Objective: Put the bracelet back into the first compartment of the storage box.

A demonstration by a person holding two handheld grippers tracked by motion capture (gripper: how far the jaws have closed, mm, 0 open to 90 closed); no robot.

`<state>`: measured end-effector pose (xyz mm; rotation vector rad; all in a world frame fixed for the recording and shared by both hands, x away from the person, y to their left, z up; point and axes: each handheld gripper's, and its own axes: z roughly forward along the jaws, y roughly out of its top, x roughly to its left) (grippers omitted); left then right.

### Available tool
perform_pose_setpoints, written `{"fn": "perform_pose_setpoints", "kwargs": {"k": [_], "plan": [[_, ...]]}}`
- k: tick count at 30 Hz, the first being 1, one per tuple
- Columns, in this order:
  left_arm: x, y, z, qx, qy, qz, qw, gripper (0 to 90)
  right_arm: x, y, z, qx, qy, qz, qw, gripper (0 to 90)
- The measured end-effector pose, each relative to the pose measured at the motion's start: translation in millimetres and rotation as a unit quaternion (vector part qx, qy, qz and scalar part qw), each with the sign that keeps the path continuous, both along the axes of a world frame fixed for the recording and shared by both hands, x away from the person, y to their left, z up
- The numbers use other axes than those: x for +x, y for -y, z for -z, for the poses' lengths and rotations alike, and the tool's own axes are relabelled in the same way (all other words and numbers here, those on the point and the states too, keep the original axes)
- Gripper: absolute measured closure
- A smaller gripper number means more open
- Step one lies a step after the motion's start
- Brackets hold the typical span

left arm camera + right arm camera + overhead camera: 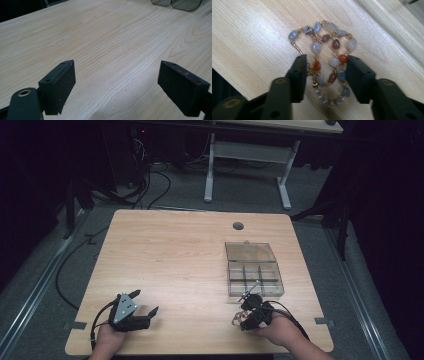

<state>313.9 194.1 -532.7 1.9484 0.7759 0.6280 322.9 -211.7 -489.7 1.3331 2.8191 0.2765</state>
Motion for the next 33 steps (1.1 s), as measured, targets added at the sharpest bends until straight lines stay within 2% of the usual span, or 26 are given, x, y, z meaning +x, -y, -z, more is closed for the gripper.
{"fn": "perform_pose_setpoints", "kwargs": {"k": [4,6,12,13,14,17,18,19,20,23,24,25,26,27,28,31,33], "plan": [[0.0,0.0,-0.1,0.001,0.000,0.000,1.0000,15.4,1.1,0.1,-0.1,-0.004,-0.001,0.001,1.0000,47.9],[-0.1,0.0,0.0,0.001,0.000,0.000,1.0000,15.4,2.1,0.0,1.0,-0.008,-0.003,0.004,1.0000,39.1],[-0.1,0.1,0.0,0.001,0.000,0.000,1.0000,15.4,-1.2,-4.8,-2.5,-0.004,-0.002,-0.002,1.0000,23.3],[-0.1,0.2,0.0,0.001,0.000,0.000,1.0000,15.4,-1.9,-5.8,-1.3,-0.008,-0.002,-0.008,0.9999,19.3],[0.0,0.2,0.0,0.001,0.000,0.000,1.0000,15.4,-3.2,-7.4,3.0,-0.022,-0.009,-0.014,0.9996,14.7],[0.0,0.2,0.0,0.001,0.000,0.000,1.0000,15.4,-4.0,-7.3,7.4,-0.033,-0.012,-0.016,0.9993,12.9],[0.0,0.2,0.0,0.001,0.000,0.000,1.0000,15.4,-5.8,-8.2,8.0,-0.048,0.007,-0.034,0.9982,18.1],[0.0,0.3,0.1,0.001,0.000,0.000,1.0000,15.4,-5.8,-8.2,8.0,-0.048,0.007,-0.034,0.9982,18.1],[0.2,0.4,0.2,0.001,0.000,-0.001,1.0000,15.4,-4.6,-7.4,6.1,-0.044,0.008,-0.027,0.9986,26.5],[0.2,0.4,0.2,0.001,0.000,0.000,1.0000,15.4,-2.2,-4.5,2.9,-0.040,0.014,-0.027,0.9987,39.9],[0.2,0.4,0.2,0.001,0.000,0.000,1.0000,15.4,-2.2,-4.5,2.9,-0.040,0.014,-0.027,0.9987,39.9],[0.2,0.5,0.2,0.001,0.000,0.000,1.0000,15.4,-1.1,-2.8,2.2,-0.039,0.017,-0.026,0.9987,45.4],[0.2,0.5,0.2,0.001,-0.001,0.000,1.0000,15.4,0.3,-0.4,0.5,-0.034,0.020,-0.021,0.9990,56.3],[0.2,0.5,0.2,0.001,-0.001,0.000,1.0000,15.4,0.9,0.7,0.3,-0.034,0.023,-0.021,0.9989,61.1],[0.2,0.5,0.2,0.000,0.000,-0.001,1.0000,15.4,0.9,0.7,0.3,-0.034,0.023,-0.021,0.9989,61.1],[0.2,0.5,0.2,0.001,-0.001,0.000,1.0000,15.4,0.9,2.2,-0.7,-0.034,0.024,-0.038,0.9984,76.7],[0.2,0.4,0.2,0.001,-0.001,0.000,1.0000,15.4,0.9,2.0,-0.7,-0.036,0.026,-0.040,0.9982,76.8]]}}
